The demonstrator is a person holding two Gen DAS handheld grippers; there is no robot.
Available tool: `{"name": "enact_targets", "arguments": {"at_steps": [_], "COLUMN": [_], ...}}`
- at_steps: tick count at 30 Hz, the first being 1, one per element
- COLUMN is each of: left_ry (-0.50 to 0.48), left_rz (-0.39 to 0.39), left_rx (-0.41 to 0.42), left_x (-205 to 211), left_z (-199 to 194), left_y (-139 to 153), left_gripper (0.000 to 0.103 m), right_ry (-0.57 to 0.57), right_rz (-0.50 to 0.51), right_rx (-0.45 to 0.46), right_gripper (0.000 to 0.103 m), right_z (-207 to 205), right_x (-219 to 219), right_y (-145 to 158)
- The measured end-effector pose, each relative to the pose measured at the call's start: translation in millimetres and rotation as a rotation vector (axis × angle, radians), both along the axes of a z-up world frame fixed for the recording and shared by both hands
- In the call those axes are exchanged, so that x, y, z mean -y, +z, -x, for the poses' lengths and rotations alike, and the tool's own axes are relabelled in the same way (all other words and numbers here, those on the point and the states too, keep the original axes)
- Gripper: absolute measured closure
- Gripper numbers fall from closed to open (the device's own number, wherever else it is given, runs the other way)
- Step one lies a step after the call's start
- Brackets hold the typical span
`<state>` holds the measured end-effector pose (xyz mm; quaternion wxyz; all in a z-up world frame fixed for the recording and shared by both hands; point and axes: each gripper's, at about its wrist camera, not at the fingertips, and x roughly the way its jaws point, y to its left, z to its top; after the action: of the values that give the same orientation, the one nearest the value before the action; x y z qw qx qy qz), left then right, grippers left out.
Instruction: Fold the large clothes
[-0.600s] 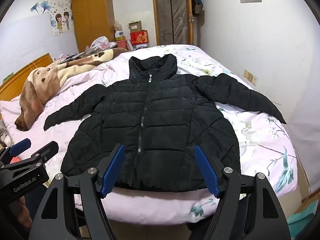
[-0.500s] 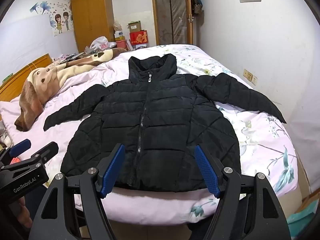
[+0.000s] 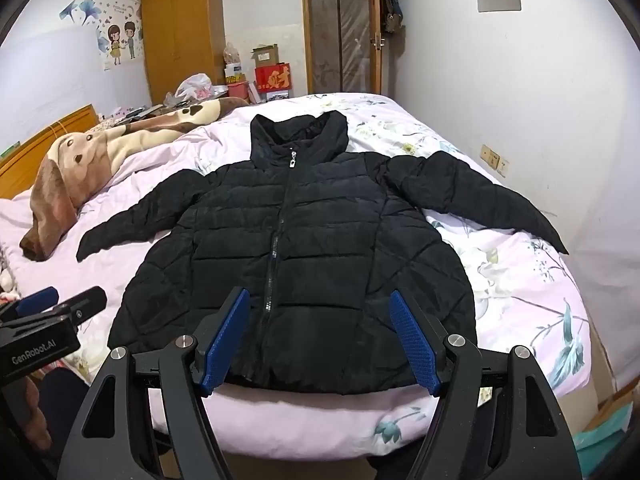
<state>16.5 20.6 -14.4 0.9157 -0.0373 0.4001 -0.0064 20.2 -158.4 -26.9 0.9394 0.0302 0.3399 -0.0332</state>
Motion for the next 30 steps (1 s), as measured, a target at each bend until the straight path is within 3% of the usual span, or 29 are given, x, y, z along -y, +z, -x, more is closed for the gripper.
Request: {"name": "enact_targets", "arguments": {"at_steps": [30], "left_ry": [0.022], "left_rz": [0.015], "left_rx": [0.017], "left_x": [-14], "left_z": [-2], "left_y": [15], "left_gripper": [0.013], "right_ry": [0.020], "right_rz": [0.022], "right_rx": [0.013], "right_gripper": [0.031], "right_z": [-6], "right_x": [-7], "right_y": [10]}}
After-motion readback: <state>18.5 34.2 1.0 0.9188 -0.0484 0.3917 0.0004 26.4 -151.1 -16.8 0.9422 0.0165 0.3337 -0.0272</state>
